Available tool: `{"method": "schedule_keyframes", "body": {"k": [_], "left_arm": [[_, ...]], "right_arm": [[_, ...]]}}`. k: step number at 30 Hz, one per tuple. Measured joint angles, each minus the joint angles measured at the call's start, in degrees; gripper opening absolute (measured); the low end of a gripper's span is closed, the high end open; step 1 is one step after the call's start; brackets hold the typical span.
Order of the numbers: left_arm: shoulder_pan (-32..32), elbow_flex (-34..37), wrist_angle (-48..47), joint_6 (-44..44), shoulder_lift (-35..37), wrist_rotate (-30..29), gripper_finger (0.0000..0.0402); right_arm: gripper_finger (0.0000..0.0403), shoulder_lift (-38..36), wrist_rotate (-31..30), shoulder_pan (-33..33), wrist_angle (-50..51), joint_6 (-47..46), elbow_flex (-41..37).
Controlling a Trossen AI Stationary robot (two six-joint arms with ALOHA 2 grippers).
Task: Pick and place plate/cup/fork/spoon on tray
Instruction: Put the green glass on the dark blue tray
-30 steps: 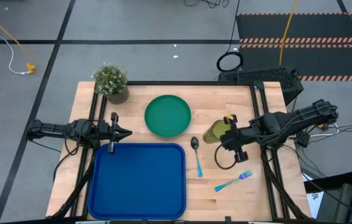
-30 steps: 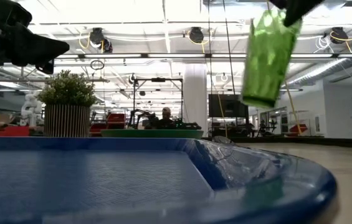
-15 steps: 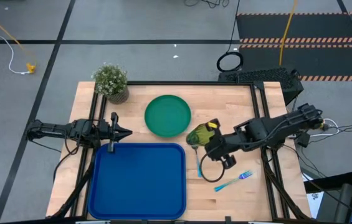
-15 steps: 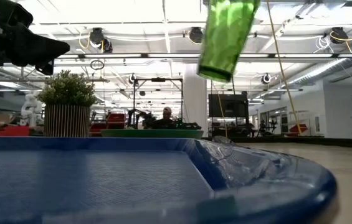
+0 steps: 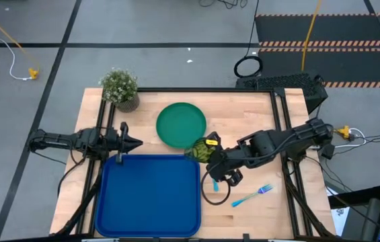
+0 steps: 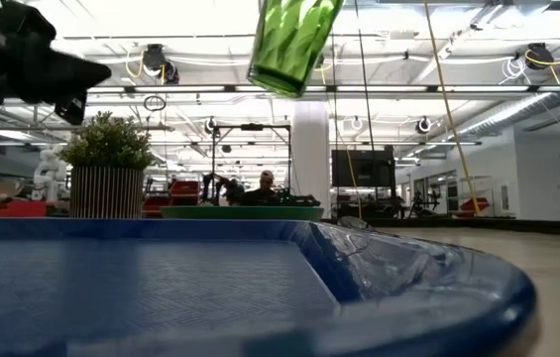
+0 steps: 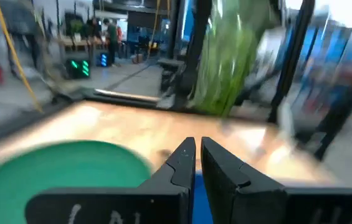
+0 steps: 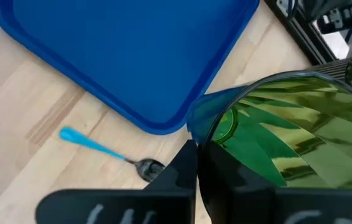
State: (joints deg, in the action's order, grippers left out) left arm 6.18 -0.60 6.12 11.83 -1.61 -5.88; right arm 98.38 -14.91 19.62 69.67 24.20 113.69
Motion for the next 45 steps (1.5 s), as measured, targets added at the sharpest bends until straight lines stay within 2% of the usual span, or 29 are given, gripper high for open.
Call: {"method": "schedule_keyframes", "body": {"k": [2,5,8,12,17,20,23,27,30,33,36,38,41,45], "left_arm": [[0.1,0.0,4.1,10.7,-0.5,0.1,0.0031],[1.0,0.0,7.8,13.6,-1.8,1.8,0.0031],[2.6,0.0,13.2,12.2,-4.7,3.9,0.0031],[5.8,0.0,25.4,9.9,-11.4,5.9,0.0031],[10.3,-0.1,42.7,3.0,-21.9,6.9,0.0031],[12.6,-3.0,46.1,0.5,-29.1,4.6,0.0031],[15.1,-9.1,44.0,0.4,-37.4,1.3,0.0031],[17.9,-22.0,31.5,-1.3,-50.4,-3.4,0.0055],[19.3,-33.0,18.0,-2.2,-58.7,-10.1,0.0095],[20.4,-42.8,4.3,-1.4,-66.3,-19.6,0.0144],[21.2,-49.7,-3.4,0.2,-73.4,-27.3,0.0196],[22.0,-53.4,-5.8,0.8,-77.6,-28.9,0.023],[23.4,-57.8,-8.8,0.6,-82.5,-29.1,0.0279],[25.1,-61.8,-10.1,1.6,-85.8,-30.1,0.0333]], "right_arm": [[0.0,0.4,0.1,0.0,0.1,0.1,0.0],[0.0,1.2,0.5,0.0,0.1,0.1,0.0],[0.0,2.0,5.2,0.0,-0.4,0.2,0.0],[0.0,2.6,9.1,0.0,-1.8,0.5,0.0],[0.0002,2.3,9.2,0.0,-5.6,0.5,-2.0],[0.0003,2.3,9.2,0.0,-7.5,-0.3,-4.1],[0.0003,2.3,9.2,0.0,-9.4,-1.4,-7.1],[0.0003,2.3,9.0,0.1,-10.1,-3.5,-11.1],[0.0003,2.3,8.8,0.8,-10.4,-4.8,-12.9],[0.0003,2.3,8.8,2.0,-10.5,-6.6,-13.5],[0.0004,2.3,8.8,3.4,-10.5,-8.0,-13.6],[0.0004,2.3,8.3,4.5,-10.5,-8.9,-13.6],[0.0004,2.3,4.0,6.3,-10.1,-10.3,-13.6],[0.0004,1.9,1.1,8.2,-9.7,-11.3,-13.6]]}}
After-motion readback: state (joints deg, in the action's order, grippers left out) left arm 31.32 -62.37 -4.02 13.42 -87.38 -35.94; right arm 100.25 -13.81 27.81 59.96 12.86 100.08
